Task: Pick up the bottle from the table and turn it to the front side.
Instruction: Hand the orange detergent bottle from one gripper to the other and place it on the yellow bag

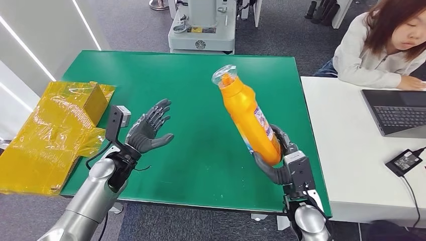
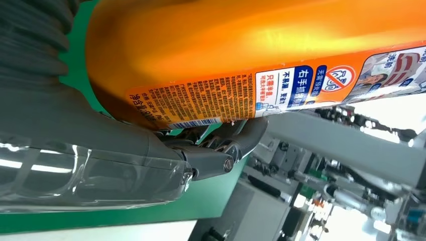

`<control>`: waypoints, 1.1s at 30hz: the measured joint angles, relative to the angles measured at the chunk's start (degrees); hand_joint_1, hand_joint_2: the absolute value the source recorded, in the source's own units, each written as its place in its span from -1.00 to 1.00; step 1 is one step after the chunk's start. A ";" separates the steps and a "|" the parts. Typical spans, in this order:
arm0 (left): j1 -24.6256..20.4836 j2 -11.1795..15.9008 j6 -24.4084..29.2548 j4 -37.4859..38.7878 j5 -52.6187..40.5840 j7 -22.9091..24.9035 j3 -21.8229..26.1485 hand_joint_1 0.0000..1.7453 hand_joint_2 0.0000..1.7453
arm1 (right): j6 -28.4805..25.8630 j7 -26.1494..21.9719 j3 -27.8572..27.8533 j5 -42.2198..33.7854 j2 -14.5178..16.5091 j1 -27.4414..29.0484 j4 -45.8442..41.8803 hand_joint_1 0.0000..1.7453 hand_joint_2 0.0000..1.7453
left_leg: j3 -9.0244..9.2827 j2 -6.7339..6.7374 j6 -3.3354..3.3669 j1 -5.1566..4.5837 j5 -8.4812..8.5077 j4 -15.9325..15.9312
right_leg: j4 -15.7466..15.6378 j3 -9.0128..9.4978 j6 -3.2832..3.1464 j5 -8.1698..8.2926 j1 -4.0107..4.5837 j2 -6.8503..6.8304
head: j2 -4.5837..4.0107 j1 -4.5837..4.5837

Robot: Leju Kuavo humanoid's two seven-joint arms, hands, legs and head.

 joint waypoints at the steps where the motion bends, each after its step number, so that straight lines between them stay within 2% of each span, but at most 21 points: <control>1: 0.12 -0.21 -0.86 -0.01 1.08 0.55 -0.25 -1.00 1.00 | -0.17 -0.14 0.70 0.45 0.16 -0.43 0.82 1.00 1.00 | 0.00 0.00 0.00 0.00 0.00 0.00 | 0.00 0.00 0.00 0.00 0.00 -0.01 | 0.00 -0.01; 6: 0.15 -1.21 -1.79 -0.01 3.90 1.81 -1.99 -1.00 1.00 | -1.25 -0.43 3.85 0.69 1.15 -2.54 4.20 1.00 1.00 | -0.01 -0.05 0.00 0.01 0.00 0.00 | 0.01 0.00 0.00 0.00 0.00 -0.05 | 0.00 0.00; 12: 0.13 -1.30 -1.97 -0.01 4.70 1.85 -2.67 -1.00 1.00 | -1.54 -0.37 4.92 0.69 1.21 -3.38 5.80 1.00 1.00 | -0.01 -0.05 0.00 0.01 0.00 0.00 | 0.01 0.00 0.00 0.00 0.00 -0.05 | 0.00 0.00; 16: -0.20 -2.04 -3.51 -0.01 6.47 3.25 -3.38 -1.00 1.00 | -1.44 1.36 5.68 1.77 1.73 -4.17 6.72 1.00 1.00 | -0.01 -0.05 0.00 0.00 0.00 0.00 | 0.01 -0.01 0.00 0.00 0.00 -0.05 | 0.00 0.00; 24: -3.59 -6.27 -3.68 0.03 9.11 4.95 -7.02 -1.00 1.00 | -1.44 1.68 7.96 3.50 3.69 -6.53 10.57 1.00 1.00 | -0.02 -0.09 0.01 0.00 0.01 0.04 | 0.00 0.01 0.01 0.01 -0.01 -0.08 | 0.00 0.00; 29: -5.83 -9.63 -2.44 0.49 9.92 5.74 -8.39 -1.00 1.00 | -1.36 1.79 9.04 3.75 5.28 -8.08 12.97 1.00 1.00 | -0.03 -0.08 0.01 0.00 0.01 0.05 | 0.00 0.00 0.01 0.01 -0.01 -0.06 | 0.00 0.01; 33: -7.15 -11.20 -0.69 0.61 9.85 5.11 -9.35 -1.00 1.00 | -0.81 1.31 9.73 3.70 6.73 -10.55 16.18 1.00 1.00 | -0.02 -0.04 0.00 0.01 0.01 0.05 | 0.01 -0.01 0.00 0.02 -0.01 -0.04 | 0.00 0.01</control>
